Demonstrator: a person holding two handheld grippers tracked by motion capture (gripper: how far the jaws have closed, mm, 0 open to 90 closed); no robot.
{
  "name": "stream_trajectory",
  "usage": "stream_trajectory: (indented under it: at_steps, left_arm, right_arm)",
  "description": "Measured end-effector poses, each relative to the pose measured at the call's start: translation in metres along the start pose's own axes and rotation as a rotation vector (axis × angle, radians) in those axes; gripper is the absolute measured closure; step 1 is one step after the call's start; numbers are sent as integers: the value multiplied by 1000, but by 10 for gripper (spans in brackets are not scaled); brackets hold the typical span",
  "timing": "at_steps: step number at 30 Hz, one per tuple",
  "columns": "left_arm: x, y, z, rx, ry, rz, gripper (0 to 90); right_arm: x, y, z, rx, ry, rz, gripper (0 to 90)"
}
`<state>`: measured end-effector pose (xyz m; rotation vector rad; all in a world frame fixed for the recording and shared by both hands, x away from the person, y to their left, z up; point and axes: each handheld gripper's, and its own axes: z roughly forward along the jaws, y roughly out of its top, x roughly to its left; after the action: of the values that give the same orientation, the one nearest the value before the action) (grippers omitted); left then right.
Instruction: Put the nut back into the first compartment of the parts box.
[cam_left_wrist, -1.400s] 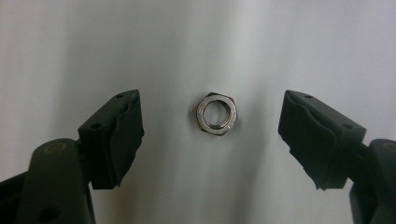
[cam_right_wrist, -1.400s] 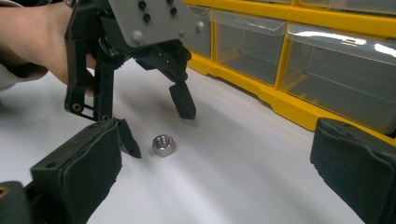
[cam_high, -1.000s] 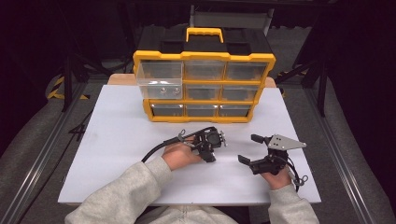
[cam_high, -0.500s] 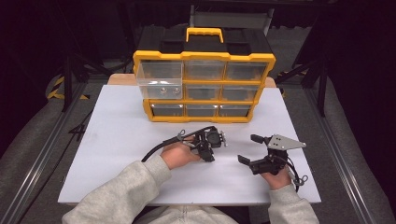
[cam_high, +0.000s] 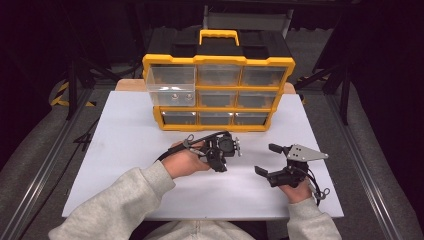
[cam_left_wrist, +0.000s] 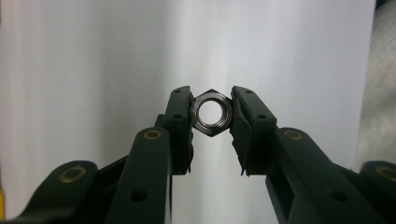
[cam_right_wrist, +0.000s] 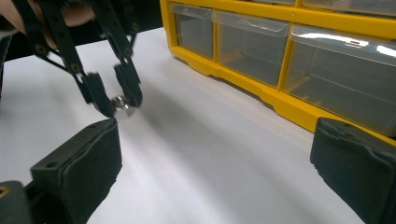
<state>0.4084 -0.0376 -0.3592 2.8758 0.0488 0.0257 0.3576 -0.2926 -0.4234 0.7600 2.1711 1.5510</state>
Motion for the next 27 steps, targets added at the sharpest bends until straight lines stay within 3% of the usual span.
stream_trajectory:
  at_steps: [12,18,27]
  left_arm:
    - [-11,3,-65,-2,40,31,694]
    - [-13,4,-103,-35,53,44,694]
    - [-18,5,-138,-45,79,52,694]
  right_arm:
    - [1,0,-1,-8,-3,-4,23]
    - [1,0,-1,-8,-2,-4,23]
    - [0,0,0,-7,4,0,23]
